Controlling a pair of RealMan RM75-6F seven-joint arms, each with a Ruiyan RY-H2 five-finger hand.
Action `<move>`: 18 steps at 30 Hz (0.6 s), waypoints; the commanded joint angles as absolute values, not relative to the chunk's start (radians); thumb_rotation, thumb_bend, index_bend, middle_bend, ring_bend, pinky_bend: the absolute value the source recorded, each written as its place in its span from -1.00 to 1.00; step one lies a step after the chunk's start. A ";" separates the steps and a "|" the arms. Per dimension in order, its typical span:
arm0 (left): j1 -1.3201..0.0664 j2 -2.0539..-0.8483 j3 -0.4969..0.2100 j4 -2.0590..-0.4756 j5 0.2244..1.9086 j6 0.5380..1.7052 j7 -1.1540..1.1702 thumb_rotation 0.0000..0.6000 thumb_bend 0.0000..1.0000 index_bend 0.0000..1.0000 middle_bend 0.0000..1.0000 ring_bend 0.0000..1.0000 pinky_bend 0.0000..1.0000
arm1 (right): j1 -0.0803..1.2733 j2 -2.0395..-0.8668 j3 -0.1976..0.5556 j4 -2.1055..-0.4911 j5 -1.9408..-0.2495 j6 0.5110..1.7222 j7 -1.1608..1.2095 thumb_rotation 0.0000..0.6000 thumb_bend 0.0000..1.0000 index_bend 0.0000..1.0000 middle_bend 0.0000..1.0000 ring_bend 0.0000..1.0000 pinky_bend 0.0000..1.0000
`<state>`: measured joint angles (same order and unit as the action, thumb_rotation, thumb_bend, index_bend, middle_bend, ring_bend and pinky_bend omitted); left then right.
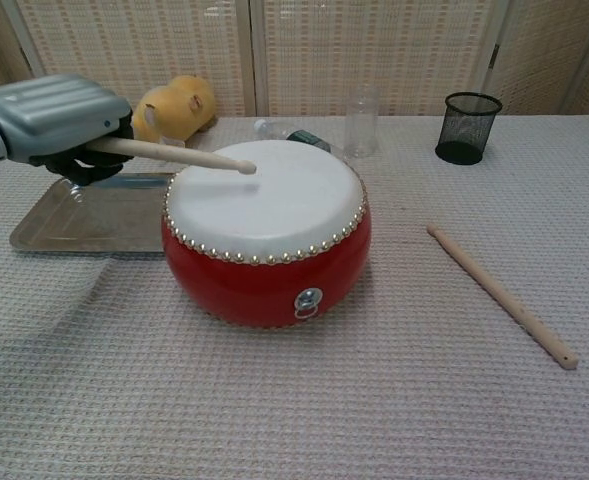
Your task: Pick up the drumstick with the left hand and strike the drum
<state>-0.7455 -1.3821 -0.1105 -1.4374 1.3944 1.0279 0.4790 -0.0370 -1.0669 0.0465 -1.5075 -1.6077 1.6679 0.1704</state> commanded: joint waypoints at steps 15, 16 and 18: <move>-0.744 -1.412 -0.210 -1.228 1.296 1.019 0.158 1.00 0.21 1.00 1.00 0.82 1.00 | -0.035 -1.067 0.047 -1.518 -1.606 1.663 0.156 1.00 -0.59 -0.95 -0.72 -1.00 -0.85; -0.751 -1.422 -0.205 -1.195 1.296 1.004 0.160 1.00 0.20 1.00 1.00 0.82 1.00 | -0.035 -1.067 0.047 -1.519 -1.606 1.662 0.155 1.00 -0.59 -0.95 -0.72 -1.00 -0.85; -0.768 -1.450 -0.199 -1.120 1.296 0.972 0.148 1.00 0.20 1.00 1.00 0.81 1.00 | -0.034 -1.067 0.048 -1.519 -1.605 1.660 0.154 1.00 -0.59 -0.95 -0.72 -1.00 -0.85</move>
<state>-0.7421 -1.4087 -0.2036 -1.2244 1.3070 1.0223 0.1570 -0.0342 -1.0667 0.0476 -1.5195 -1.6045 1.6601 0.1542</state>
